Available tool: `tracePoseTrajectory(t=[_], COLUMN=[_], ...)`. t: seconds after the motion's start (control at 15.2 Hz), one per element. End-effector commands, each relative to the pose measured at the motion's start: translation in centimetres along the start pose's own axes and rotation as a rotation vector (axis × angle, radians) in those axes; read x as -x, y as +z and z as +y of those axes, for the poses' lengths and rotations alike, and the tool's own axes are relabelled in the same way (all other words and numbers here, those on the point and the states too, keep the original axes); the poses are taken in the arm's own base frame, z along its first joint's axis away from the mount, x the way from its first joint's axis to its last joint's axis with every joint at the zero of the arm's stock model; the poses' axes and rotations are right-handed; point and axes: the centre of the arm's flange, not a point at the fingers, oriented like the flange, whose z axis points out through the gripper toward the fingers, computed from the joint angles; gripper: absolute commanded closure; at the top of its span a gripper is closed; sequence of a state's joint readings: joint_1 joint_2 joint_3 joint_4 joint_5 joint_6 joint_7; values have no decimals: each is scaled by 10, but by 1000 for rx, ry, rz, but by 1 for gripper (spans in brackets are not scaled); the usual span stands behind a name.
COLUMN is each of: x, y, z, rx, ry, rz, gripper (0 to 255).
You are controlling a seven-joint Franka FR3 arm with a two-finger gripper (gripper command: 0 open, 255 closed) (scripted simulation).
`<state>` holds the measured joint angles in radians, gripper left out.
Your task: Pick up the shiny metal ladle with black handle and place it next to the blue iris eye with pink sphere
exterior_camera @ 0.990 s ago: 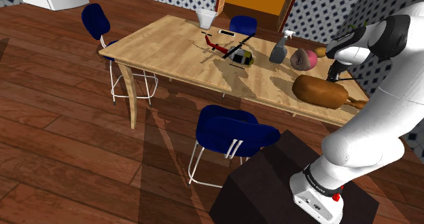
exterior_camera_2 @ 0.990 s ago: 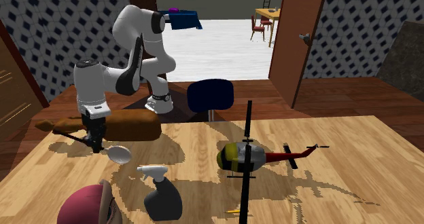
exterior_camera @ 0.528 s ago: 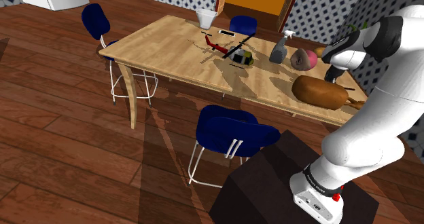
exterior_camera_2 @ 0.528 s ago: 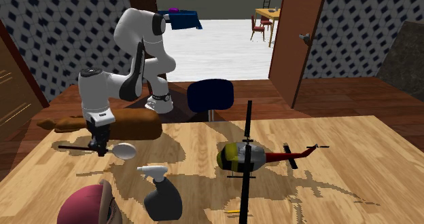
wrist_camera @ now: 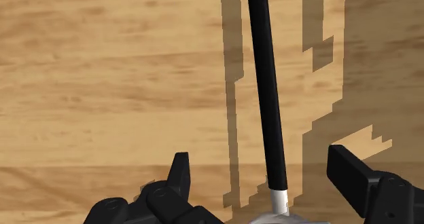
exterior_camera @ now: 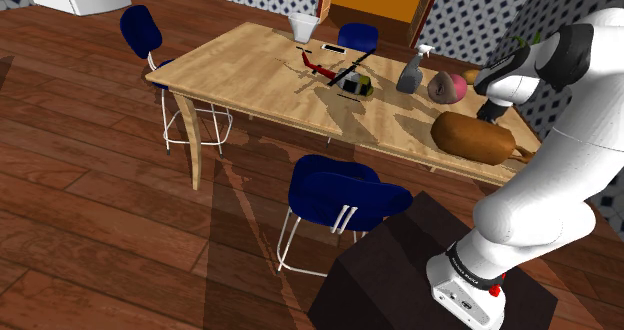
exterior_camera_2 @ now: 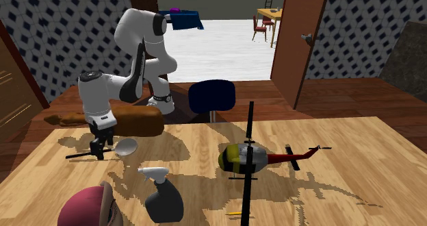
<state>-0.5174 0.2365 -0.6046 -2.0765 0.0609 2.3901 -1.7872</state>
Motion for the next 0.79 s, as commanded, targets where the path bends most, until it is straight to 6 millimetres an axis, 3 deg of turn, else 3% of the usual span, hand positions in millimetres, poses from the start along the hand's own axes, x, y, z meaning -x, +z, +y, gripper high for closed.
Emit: tracePoseTrajectory(t=[0.0,0.2,0.73], x=[-3,-3,-3], y=[-13,-49,-49], z=[0,0,0], rx=[-4,-4,-4], ry=[0,0,0], rz=[0,0,0], gripper=[0,0,0])
